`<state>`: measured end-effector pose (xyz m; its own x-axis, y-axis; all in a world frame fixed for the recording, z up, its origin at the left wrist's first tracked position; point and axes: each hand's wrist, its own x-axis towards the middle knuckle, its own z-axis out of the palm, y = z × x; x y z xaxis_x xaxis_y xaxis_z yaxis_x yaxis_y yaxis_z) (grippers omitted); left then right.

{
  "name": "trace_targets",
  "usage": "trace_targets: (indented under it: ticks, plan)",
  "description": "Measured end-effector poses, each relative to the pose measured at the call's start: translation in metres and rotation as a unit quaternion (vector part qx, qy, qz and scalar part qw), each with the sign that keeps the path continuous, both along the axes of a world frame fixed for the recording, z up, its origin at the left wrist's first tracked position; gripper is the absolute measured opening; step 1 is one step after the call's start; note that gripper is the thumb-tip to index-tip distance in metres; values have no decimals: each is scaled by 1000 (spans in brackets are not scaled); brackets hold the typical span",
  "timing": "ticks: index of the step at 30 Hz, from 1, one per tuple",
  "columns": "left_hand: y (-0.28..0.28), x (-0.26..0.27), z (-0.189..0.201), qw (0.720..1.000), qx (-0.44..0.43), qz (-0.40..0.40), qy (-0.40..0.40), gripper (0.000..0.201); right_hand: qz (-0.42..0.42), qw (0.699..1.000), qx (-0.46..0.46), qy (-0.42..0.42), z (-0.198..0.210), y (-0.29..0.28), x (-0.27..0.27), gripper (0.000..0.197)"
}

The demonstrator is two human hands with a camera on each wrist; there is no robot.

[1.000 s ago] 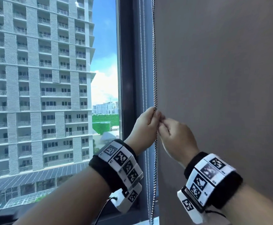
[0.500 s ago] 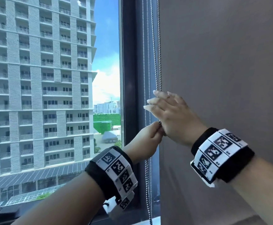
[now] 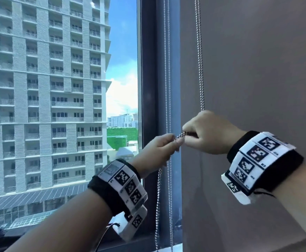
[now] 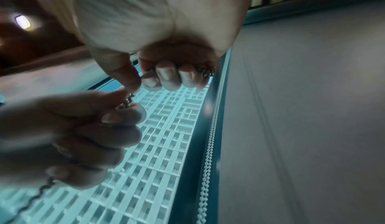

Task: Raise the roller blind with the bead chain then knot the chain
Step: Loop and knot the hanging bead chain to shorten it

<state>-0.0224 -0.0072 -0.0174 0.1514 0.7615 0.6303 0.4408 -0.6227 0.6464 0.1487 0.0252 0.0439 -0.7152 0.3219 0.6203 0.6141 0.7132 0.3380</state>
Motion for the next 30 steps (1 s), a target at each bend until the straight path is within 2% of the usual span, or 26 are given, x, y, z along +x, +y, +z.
trace_targets:
  ticks: [2,4,6,8,10,11,13,16,18,22,24,28,30]
  plan:
    - [-2,-1,8,1000,19,-5,-15,34,68,990,-83,89,3,-1,5,35]
    - [-6,0,15,999,41,-14,-32,35,137,965,-152,161,4,-3,7,34]
    - [-9,3,22,997,57,-22,-47,32,225,919,-226,232,4,-4,7,34]
    - [-12,7,29,996,69,-21,-56,21,305,859,-281,302,2,-5,4,34]
    - [-13,10,33,994,81,-28,-66,8,363,801,-307,363,1,-4,2,32]
    - [-12,10,33,993,92,-34,-71,10,381,779,-313,388,0,-4,0,32]
    - [-9,8,33,991,114,-31,-64,24,407,738,-324,430,-2,-3,-4,32]
    - [-3,7,30,986,158,41,-11,41,435,684,-351,469,-6,-5,-11,31]
    - [2,8,30,979,185,83,1,39,455,639,-370,498,-7,-7,-16,33]
    - [11,14,36,975,177,131,-40,29,488,518,-431,555,0,-11,-24,28]
    - [10,19,42,979,147,124,-70,24,498,471,-455,568,2,-12,-28,25]
    - [4,30,53,984,75,33,-155,28,490,389,-498,600,4,-8,-34,23]
    - [3,32,59,981,68,11,-180,26,486,365,-509,609,3,-5,-35,20]
